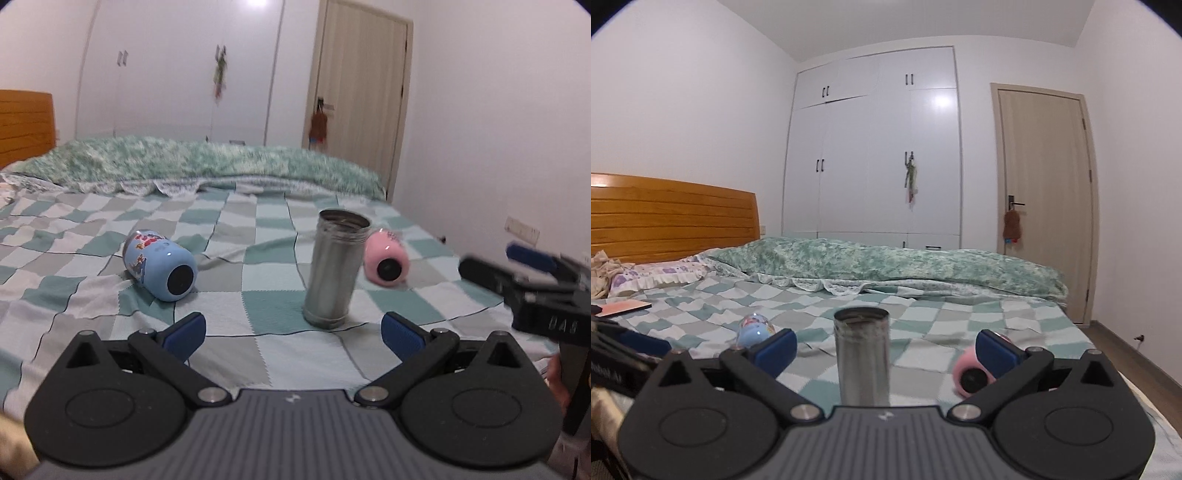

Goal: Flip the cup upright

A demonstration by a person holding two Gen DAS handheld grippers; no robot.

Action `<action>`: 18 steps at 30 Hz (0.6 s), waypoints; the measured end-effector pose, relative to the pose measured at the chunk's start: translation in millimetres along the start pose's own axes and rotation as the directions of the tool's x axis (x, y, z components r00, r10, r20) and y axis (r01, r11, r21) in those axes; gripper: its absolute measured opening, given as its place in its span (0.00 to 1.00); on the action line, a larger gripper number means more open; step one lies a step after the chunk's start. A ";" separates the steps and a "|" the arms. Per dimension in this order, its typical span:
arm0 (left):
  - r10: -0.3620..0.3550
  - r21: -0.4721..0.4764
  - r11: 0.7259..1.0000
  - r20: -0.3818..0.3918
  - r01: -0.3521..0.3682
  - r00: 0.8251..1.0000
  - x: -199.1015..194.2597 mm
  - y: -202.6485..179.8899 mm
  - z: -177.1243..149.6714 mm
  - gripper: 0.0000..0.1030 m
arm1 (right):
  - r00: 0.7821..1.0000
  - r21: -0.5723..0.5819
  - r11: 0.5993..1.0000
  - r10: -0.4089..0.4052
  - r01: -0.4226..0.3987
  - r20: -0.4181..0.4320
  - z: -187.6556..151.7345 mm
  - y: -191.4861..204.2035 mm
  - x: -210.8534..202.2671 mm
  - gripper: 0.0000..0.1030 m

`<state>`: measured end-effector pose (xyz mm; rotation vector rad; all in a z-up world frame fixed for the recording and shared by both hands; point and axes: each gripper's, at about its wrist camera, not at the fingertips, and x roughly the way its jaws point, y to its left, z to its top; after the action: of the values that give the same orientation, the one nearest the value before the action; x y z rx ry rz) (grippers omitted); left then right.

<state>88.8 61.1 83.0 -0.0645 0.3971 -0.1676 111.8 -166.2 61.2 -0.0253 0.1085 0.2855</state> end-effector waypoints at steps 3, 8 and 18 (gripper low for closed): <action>0.039 0.000 0.999 0.046 -0.039 0.998 -15.6 -14.6 -17.0 1.00 | 1.000 -0.008 1.000 -0.018 0.018 -0.018 -15.8 -6.3 -25.7 1.00; 0.088 0.020 0.996 0.098 -0.090 0.991 -24.1 -35.0 -51.1 1.00 | 0.997 -0.014 0.998 -0.054 0.054 -0.053 -41.3 -15.6 -49.9 1.00; 0.171 0.079 0.978 0.216 -0.192 0.961 -11.7 -52.1 -100.4 1.00 | 0.992 -0.041 0.991 -0.125 0.123 -0.032 -89.4 -24.1 -60.0 1.00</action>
<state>31.2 9.0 0.0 0.0528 0.1833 0.0016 52.1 -209.7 -20.8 -0.0758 0.1351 0.1628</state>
